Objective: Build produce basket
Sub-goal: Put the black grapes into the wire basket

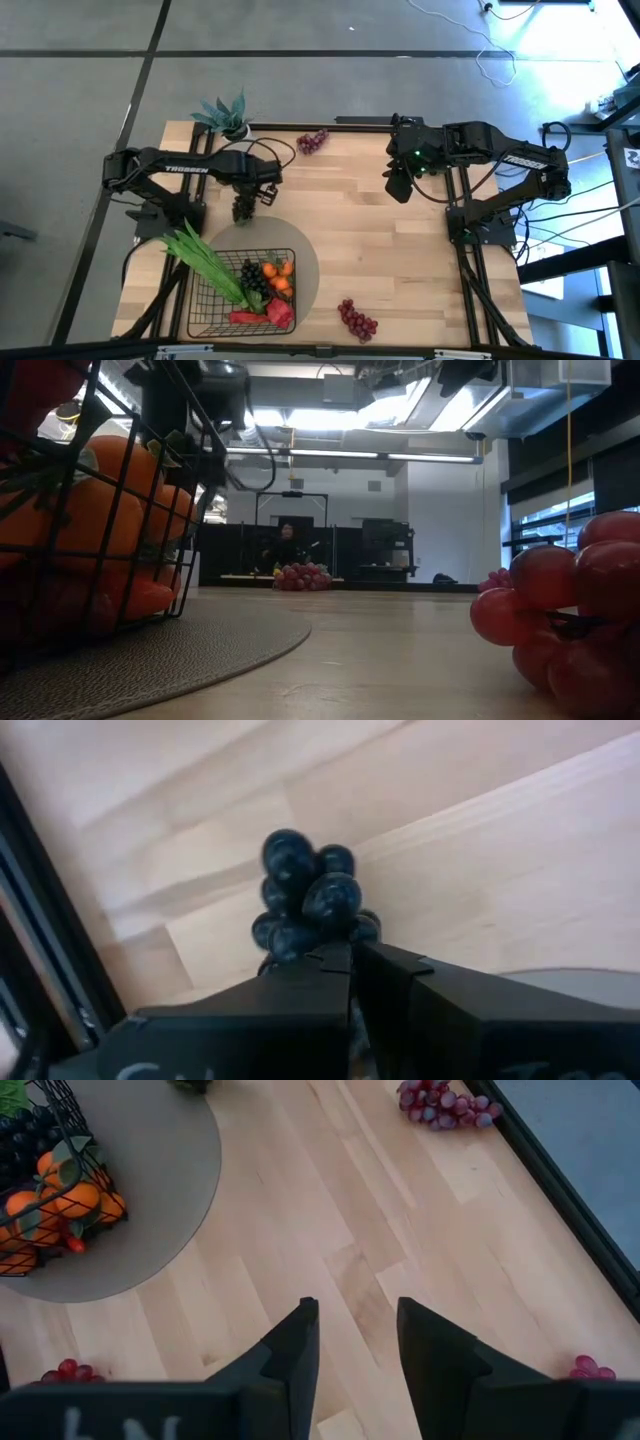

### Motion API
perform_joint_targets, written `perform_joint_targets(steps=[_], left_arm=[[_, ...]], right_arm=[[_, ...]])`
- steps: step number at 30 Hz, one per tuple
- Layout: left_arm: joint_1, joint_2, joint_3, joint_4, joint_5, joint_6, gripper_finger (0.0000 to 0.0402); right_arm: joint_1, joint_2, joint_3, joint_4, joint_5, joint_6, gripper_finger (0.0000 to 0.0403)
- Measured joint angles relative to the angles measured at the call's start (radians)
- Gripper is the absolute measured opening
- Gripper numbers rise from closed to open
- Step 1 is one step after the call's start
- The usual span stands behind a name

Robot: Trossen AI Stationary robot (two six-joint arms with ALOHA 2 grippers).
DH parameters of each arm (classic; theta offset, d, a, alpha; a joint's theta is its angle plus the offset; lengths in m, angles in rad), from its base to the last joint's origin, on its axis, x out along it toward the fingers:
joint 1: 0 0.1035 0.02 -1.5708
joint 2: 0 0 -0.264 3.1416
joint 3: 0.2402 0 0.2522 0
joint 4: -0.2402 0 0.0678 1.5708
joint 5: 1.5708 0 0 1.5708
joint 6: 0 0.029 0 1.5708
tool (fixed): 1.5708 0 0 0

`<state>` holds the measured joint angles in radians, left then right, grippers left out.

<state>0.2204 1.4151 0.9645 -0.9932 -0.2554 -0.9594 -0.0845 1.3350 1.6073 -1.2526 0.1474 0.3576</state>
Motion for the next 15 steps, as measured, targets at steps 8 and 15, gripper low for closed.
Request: perform_joint_targets(steps=[8,15], left_arm=[[-0.096,0.000,0.156,-0.116,-0.021,0.095,0.0000],[-0.220,0.000,0.291,-0.223,-0.045,0.070,0.0000]], right_arm=[[0.000,0.000,0.000,-0.001,0.000,-0.025,0.0121],[0.000,0.000,0.000,-0.001,0.000,-0.026,0.0121]])
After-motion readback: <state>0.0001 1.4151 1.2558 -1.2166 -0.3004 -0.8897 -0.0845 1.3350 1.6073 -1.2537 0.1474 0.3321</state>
